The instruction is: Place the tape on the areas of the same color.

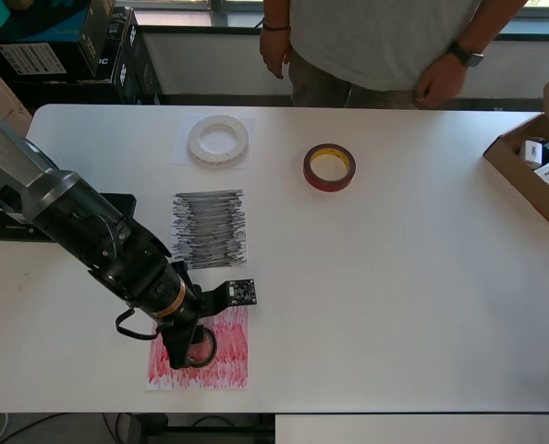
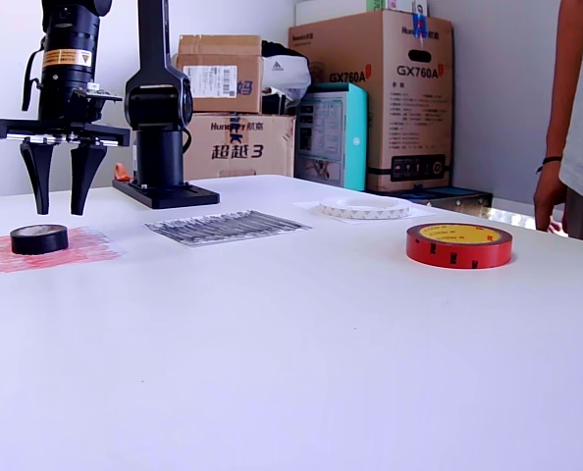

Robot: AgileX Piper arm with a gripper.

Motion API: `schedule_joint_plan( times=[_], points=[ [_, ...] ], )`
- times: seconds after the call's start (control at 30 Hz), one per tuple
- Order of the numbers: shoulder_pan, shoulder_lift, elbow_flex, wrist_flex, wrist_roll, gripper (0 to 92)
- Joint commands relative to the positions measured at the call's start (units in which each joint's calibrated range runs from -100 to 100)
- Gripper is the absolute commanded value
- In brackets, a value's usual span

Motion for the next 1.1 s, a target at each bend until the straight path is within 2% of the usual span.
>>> schedule_joint_plan(
  times=[0.0,1.07],
  points=[
    [-0.67,0.33,-0.49,-0.61,-0.27,46.3],
    [-0.59,3.32,-1.58,-0.69,-0.35,46.3]
  ],
)
